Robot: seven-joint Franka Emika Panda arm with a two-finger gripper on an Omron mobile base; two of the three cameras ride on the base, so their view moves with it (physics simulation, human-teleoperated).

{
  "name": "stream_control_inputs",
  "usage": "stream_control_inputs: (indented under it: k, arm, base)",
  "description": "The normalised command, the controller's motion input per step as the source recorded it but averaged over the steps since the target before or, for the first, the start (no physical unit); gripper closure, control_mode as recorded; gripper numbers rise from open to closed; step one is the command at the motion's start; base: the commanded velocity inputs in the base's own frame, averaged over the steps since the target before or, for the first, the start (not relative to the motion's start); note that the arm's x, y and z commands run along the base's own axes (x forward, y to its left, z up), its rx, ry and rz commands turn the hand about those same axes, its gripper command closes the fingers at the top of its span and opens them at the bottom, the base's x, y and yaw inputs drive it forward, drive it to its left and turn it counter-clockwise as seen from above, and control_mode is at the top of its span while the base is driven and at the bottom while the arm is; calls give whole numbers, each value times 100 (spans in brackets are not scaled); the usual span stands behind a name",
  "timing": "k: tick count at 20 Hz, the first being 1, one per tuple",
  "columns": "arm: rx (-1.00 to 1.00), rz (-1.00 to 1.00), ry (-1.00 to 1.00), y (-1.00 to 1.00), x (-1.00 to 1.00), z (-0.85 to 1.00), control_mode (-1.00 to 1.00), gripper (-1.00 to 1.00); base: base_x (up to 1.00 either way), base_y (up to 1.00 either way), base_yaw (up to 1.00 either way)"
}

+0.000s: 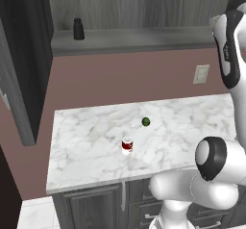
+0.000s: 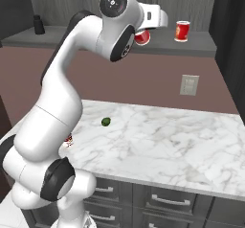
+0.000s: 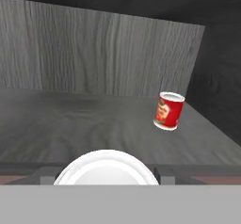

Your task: Pick the cans from the counter and place them in their designated side in the cabinet.

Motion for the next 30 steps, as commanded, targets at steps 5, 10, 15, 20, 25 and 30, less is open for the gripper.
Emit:
stream_control_inputs:
  k: [5, 10, 15, 20, 25, 30]
  arm:
    - [0, 0, 1, 0, 6, -7, -100, 100]
    - [0, 0, 1, 0, 7, -9, -100, 100]
    - [0, 0, 1, -1, 11, -6, -100, 100]
    - [0, 0, 0, -4, 14, -3, -100, 100]
    - [0, 0, 0, -7, 14, -5, -100, 100]
    - [0, 0, 0, -8, 15, -2, -100, 100]
  base:
    - [0, 0, 0]
    - [0, 0, 0]
    - [0, 0, 0]
    - [0, 0, 0]
    - [0, 0, 0]
    - [0, 0, 0]
